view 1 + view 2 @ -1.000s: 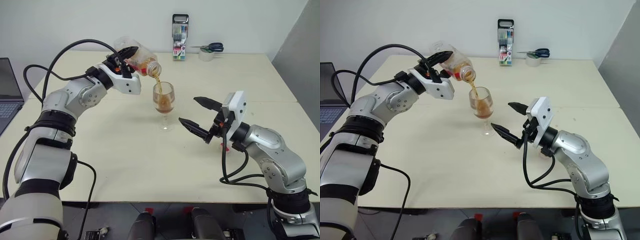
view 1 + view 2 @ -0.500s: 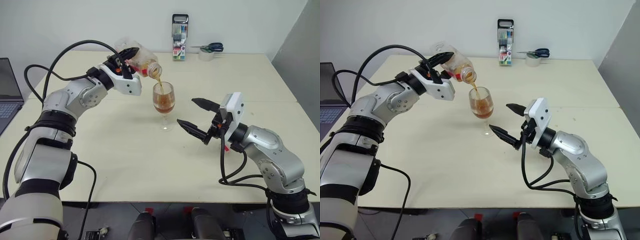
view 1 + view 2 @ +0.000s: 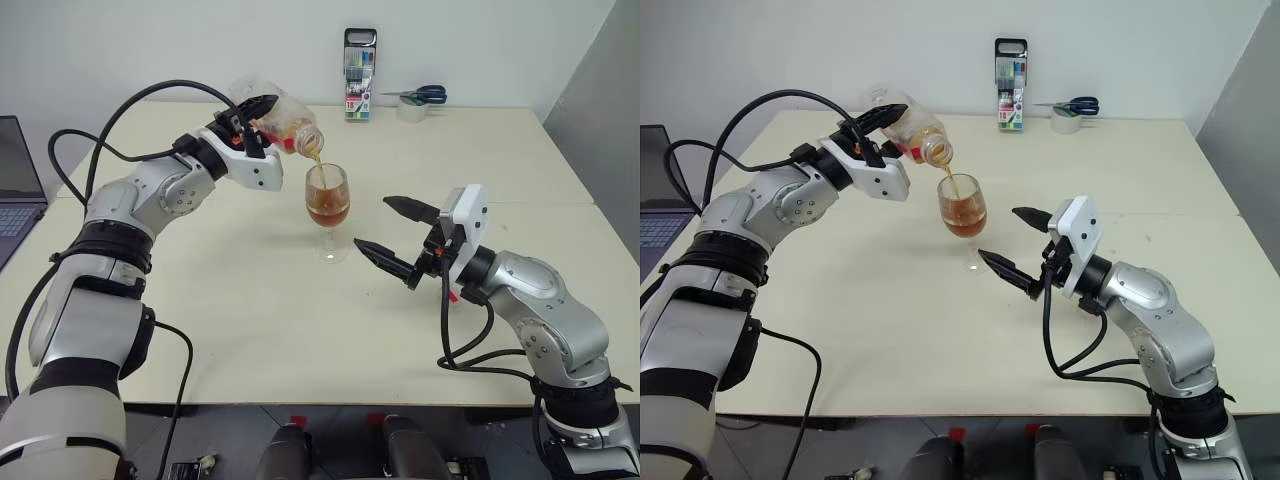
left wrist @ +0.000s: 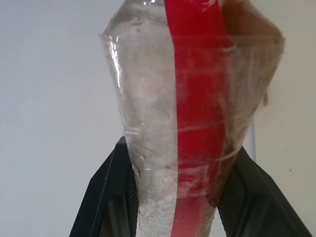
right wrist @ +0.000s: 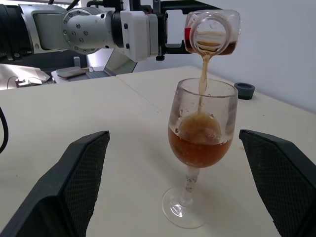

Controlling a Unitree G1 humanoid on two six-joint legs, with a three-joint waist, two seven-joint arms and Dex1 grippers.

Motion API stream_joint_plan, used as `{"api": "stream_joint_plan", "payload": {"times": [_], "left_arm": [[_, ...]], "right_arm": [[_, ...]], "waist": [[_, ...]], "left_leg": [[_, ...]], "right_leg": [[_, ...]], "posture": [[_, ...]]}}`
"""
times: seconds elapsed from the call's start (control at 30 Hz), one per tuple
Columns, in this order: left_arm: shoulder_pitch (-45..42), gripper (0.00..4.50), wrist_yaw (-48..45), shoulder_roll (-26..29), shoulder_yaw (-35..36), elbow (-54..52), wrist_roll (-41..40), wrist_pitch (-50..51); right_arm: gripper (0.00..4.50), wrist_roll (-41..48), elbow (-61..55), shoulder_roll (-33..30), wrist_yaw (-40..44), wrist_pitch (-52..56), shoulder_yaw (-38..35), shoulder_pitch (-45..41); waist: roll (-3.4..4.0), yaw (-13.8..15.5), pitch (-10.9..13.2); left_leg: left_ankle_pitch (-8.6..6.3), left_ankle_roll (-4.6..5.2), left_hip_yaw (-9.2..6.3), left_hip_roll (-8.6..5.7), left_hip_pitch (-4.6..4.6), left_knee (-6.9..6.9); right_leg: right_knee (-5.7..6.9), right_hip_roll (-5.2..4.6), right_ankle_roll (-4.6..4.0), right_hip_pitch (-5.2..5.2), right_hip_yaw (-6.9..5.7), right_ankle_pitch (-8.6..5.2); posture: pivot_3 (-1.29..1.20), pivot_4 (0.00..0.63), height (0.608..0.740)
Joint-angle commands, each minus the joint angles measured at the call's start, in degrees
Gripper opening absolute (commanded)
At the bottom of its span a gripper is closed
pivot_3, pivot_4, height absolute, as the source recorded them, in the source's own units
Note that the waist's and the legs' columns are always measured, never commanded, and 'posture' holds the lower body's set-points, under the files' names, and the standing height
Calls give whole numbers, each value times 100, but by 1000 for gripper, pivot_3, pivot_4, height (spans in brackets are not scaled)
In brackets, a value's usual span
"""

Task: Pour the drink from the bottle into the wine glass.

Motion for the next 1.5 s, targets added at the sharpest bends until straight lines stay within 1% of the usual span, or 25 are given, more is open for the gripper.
{"api": "stream_joint_plan", "payload": {"times": [0.03,0.37,0.7,0.83,1.0,1.13,1.27,1.33,1.5], "left_arm": [[-149,1672,-79,7,147,-27,-258,12],[56,1672,-524,-99,333,-251,-814,150],[653,1672,-1302,-348,719,-1045,-1699,784],[908,1672,-1817,-612,1212,-1277,-2587,1624],[1327,1672,-2323,-1036,2058,-1912,-3859,3247],[2000,1671,-2317,-1233,2693,-2747,-4606,4667],[2862,1671,-2271,-1419,3157,-3495,-5152,5743],[3247,1671,-2325,-1530,3368,-3782,-5451,6037],[3638,1671,-2465,-1586,3575,-3847,-5727,6008]], "right_arm": [[4500,65,-182,26,-18,-59,-69,-67],[4500,52,-131,50,-7,-73,-75,-146],[4500,-35,-54,157,-46,-153,-52,-234],[4500,-22,-78,163,-41,-122,-35,-281],[4500,113,-216,-27,164,170,98,-337],[4500,166,-338,-302,426,468,317,-449],[4500,70,-211,-263,286,810,508,-748],[4500,-92,2,-175,98,970,608,-960],[4500,-191,159,3,9,1037,717,-1181]], "waist": [[0,-2,0],[0,-15,0],[0,-40,0],[0,-59,0],[0,-76,0],[0,-88,-1],[0,-108,-1],[-1,-119,-2],[-13,-33,-9]], "left_leg": [[0,0,0,0,0,0],[1,-3,0,0,0,2],[2,-4,-1,0,1,3],[1,-2,0,1,2,5],[1,-2,-1,3,3,8],[2,-4,-1,5,6,8],[2,-4,-3,6,10,8],[5,-8,-1,7,14,8],[11,-20,-6,6,11,11]], "right_leg": [[0,0,0,0,0,0],[3,0,0,-1,0,0],[16,-1,0,-5,1,0],[23,-1,0,-6,2,0],[29,0,0,-7,2,0],[31,0,0,-8,3,0],[36,0,0,-7,5,0],[36,0,-1,-7,7,0],[33,-2,-1,-5,2,0]], "posture": [[0,150,740],[0,150,740],[0,150,740],[0,150,740],[0,150,740],[0,150,740],[0,150,740],[0,150,740],[0,150,740]]}}
